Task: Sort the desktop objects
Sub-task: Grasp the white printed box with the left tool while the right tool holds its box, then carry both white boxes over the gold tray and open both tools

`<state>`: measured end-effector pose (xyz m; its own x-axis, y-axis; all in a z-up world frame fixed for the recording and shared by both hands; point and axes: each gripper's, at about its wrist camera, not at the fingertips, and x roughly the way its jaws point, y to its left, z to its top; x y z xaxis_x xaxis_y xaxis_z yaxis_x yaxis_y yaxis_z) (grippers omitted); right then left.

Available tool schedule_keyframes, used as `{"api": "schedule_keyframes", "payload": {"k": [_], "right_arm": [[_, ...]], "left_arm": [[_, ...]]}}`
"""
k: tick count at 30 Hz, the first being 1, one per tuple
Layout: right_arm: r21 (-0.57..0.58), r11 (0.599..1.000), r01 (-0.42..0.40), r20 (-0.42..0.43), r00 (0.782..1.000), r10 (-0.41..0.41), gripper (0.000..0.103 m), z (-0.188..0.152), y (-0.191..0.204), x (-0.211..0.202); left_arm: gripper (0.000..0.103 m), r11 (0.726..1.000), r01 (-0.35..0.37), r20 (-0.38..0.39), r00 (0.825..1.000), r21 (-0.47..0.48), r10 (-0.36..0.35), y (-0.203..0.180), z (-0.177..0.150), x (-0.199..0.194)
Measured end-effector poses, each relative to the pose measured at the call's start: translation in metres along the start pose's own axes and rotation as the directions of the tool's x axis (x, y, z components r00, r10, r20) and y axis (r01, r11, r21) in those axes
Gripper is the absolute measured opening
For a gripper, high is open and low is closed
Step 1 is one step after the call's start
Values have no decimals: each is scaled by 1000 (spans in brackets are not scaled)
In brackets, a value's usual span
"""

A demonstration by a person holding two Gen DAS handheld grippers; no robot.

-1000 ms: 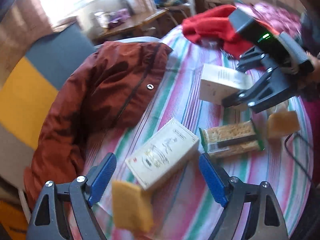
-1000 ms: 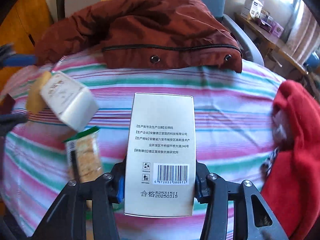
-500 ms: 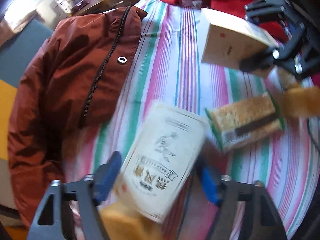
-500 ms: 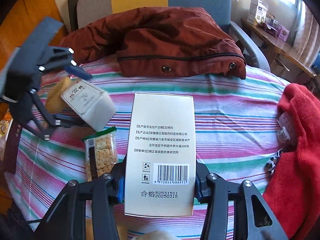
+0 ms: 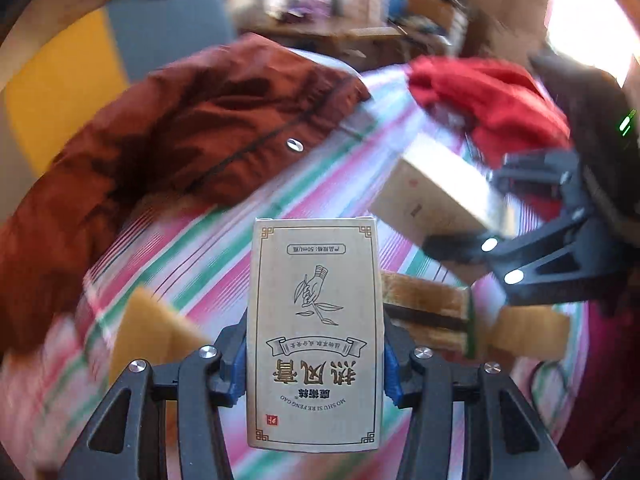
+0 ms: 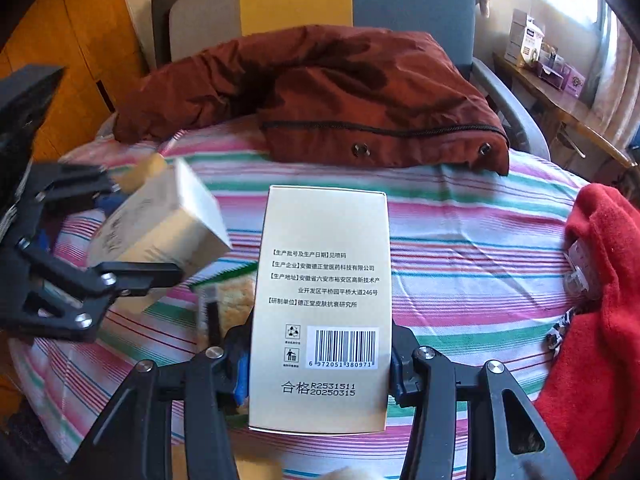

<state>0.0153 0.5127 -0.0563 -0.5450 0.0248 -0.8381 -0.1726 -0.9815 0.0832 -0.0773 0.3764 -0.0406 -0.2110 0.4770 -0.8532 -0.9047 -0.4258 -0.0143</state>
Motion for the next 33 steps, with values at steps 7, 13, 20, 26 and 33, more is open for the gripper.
{"api": "schedule_keyframes", "payload": {"k": [7, 13, 20, 26, 33], "right_arm": [[4, 999, -51, 38, 998, 51, 51, 4, 18, -8], [-4, 999, -46, 53, 998, 46, 51, 7, 44, -21], [-49, 997, -57, 69, 996, 60, 51, 6, 94, -39], [-99, 990, -102, 84, 990, 111, 51, 8, 147, -53], [-157, 972, -176, 61, 980, 187, 51, 7, 221, -50]], "left_arm": [[52, 967, -96, 74, 990, -235, 116, 11, -38, -66], [52, 928, -176, 78, 974, -329, 212, 23, -74, -96], [52, 890, -215, 91, 958, -402, 272, 37, -109, -125], [52, 860, -215, 108, 949, -462, 295, 51, -141, -151], [52, 806, -213, 104, 942, -552, 320, 77, -191, -176]]}}
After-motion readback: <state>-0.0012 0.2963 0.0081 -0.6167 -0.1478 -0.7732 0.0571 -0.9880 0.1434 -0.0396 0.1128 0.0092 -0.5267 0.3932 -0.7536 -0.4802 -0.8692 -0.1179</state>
